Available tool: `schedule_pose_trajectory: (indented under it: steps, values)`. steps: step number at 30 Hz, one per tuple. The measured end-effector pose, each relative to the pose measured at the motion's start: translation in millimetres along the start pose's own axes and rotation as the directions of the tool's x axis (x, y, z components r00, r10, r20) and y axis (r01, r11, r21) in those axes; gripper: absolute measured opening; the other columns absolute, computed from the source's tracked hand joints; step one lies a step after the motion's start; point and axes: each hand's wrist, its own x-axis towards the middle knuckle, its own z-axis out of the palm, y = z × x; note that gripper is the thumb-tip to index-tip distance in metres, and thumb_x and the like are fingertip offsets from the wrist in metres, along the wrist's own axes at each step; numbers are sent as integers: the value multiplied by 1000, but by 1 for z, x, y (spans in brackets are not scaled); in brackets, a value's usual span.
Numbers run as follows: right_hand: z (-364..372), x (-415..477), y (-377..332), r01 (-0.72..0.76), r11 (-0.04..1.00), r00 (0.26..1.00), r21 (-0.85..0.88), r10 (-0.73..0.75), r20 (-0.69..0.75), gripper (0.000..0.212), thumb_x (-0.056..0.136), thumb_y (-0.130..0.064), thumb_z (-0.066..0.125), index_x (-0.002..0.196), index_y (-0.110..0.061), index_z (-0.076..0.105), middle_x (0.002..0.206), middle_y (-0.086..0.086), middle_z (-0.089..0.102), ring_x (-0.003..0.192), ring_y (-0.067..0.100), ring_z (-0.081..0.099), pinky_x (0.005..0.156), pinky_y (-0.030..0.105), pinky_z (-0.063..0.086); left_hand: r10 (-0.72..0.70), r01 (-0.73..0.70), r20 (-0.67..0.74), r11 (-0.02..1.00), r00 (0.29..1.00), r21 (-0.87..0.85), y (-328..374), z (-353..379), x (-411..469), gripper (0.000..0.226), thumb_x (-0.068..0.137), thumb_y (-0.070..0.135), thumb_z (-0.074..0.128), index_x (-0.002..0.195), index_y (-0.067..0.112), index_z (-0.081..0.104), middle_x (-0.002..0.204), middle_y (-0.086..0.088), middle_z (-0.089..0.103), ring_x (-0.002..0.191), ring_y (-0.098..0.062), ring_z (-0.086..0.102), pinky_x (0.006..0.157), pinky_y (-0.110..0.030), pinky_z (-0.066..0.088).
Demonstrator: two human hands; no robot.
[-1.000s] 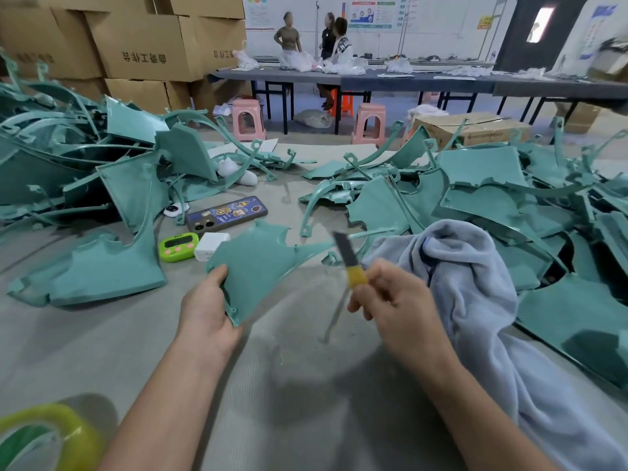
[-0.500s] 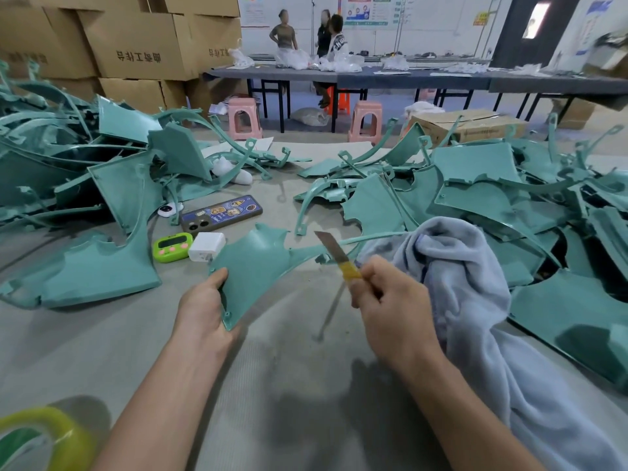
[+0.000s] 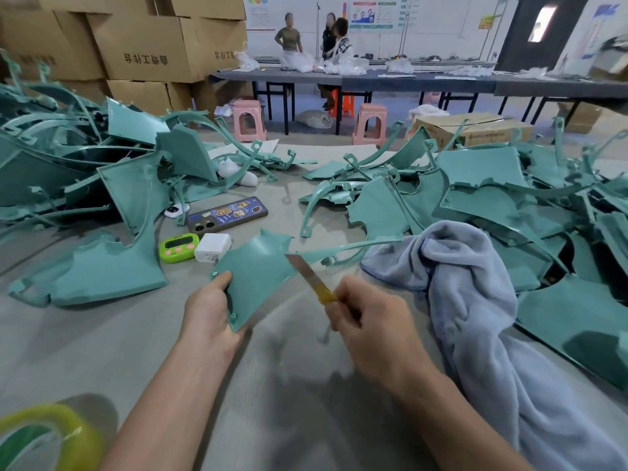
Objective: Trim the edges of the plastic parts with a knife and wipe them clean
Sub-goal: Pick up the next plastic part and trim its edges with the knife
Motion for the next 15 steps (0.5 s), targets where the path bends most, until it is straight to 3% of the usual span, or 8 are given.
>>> schedule_pose_trajectory:
  steps: [2, 5, 7, 9, 12, 13, 15]
  values:
    - [0, 6, 4, -108, 991, 989, -78, 99, -111, 22, 95, -35, 61, 77, -31, 49, 62, -5, 59, 59, 13, 52, 53, 31, 33, -6, 6, 15, 1000, 1000, 13, -1, 2, -1, 20, 105, 13, 48, 119, 8, 61, 65, -2, 75, 50, -13, 70, 38, -23, 50]
    - [-17, 17, 19, -377, 924, 872, -70, 328, -364, 27, 98, -35, 60, 75, -23, 52, 62, -6, 58, 71, 26, 59, 63, 34, 31, -3, 3, 20, 1000, 1000, 9, -1, 3, -1, 20, 106, 11, 46, 121, 7, 59, 62, -1, 73, 48, -11, 69, 37, -22, 50]
    - [-26, 17, 26, -375, 927, 841, -8, 336, -424, 27, 98, -32, 60, 74, -20, 54, 61, -7, 59, 70, 22, 61, 62, 34, 34, -6, 6, 20, 1000, 1000, 9, 0, 3, -2, 20, 106, 12, 47, 120, 7, 60, 63, -1, 74, 49, -11, 69, 38, -22, 51]
    - [-25, 11, 22, -213, 975, 911, 62, 221, -349, 25, 95, -29, 62, 73, -21, 54, 60, -7, 60, 58, 9, 55, 54, 24, 37, -12, 12, 26, 1000, 1000, 7, -1, 3, -1, 20, 105, 13, 48, 119, 7, 62, 66, -1, 75, 51, -12, 70, 40, -23, 52]
    - [-6, 0, 2, -28, 997, 997, 68, 33, -71, 18, 93, -32, 63, 78, -30, 52, 66, -7, 61, 55, 11, 50, 50, 22, 36, -22, 22, 33, 1000, 999, 14, -2, 5, -2, 18, 105, 14, 48, 112, 8, 64, 66, -2, 75, 50, -12, 70, 39, -23, 51]
    - [1, 0, 1, -4, 1000, 1000, 22, 4, -25, 18, 92, -33, 62, 79, -33, 50, 66, -6, 61, 57, 13, 51, 50, 23, 36, -24, 24, 35, 1000, 999, 8, -3, 6, -3, 17, 105, 14, 48, 108, 8, 64, 65, -2, 74, 49, -12, 70, 38, -23, 51]
    - [6, 8, 4, -65, 996, 994, -65, 59, -87, 20, 93, -34, 62, 78, -31, 48, 62, -3, 59, 58, 15, 51, 52, 29, 33, -18, 19, 39, 1000, 999, -20, -2, 6, -3, 18, 105, 12, 47, 101, 7, 64, 63, -3, 74, 48, -12, 69, 37, -22, 50]
